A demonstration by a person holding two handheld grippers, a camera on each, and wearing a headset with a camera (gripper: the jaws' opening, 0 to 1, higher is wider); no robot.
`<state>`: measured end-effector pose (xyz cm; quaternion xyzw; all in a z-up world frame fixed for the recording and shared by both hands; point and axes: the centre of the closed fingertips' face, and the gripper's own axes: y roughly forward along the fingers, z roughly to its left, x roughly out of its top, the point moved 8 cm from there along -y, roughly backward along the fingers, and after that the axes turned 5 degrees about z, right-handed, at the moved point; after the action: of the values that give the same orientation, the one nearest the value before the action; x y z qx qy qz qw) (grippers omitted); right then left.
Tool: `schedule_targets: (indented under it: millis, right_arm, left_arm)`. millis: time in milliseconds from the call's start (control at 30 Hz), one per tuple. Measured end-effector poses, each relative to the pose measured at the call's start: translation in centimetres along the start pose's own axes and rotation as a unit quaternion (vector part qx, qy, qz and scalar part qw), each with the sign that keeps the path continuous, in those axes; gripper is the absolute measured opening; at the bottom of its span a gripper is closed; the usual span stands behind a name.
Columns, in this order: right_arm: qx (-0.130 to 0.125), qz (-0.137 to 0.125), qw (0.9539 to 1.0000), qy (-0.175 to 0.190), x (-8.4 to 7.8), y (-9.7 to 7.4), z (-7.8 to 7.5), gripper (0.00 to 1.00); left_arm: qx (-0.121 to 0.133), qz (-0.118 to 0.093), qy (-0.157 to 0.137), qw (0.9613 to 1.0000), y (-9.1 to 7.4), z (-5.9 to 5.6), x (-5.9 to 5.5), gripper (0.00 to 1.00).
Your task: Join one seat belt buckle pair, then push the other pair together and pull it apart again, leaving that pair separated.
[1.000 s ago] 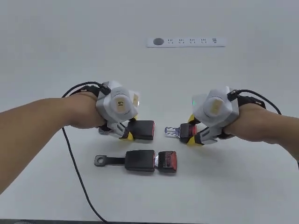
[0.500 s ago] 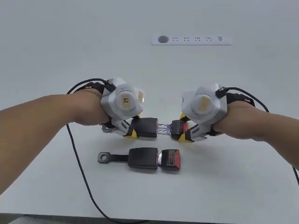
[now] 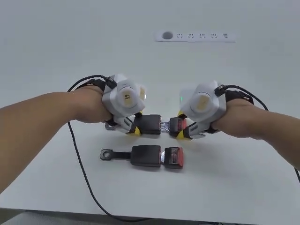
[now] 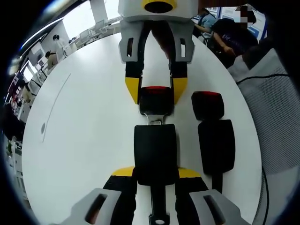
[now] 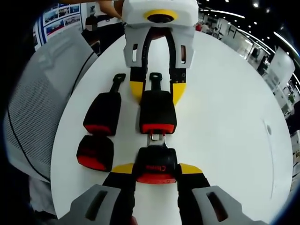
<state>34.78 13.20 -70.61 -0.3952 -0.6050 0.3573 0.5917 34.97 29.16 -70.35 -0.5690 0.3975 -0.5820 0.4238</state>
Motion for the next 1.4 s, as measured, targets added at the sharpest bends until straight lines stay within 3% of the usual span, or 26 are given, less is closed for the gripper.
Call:
schedule_targets:
  millis: [267,467,833,1400]
  right_arm:
    - [0.001,0.003,1.0000,-0.002,0.5,0.0,0.2,0.29]
    - [-0.001,0.002,1.0000,-0.002,1.0,0.0,0.3,0.29]
    - [-0.002,-0.002,0.9999,-0.013,2.0,0.7,0.2,0.29]
    - [-0.001,0.000,0.9999,-0.011,1.7,1.1,0.0,0.30]
  left_arm:
    - [-0.005,-0.001,0.007,1.0000,0.0,0.0,0.1,0.31]
    - [-0.005,-0.013,-0.007,0.9999,0.1,0.1,-0.3,0.31]
    - [-0.006,-0.007,-0.003,1.0000,0.1,0.1,-0.1,0.30]
    - [-0.002,-0.002,-0.007,1.0000,0.0,0.1,-0.3,0.31]
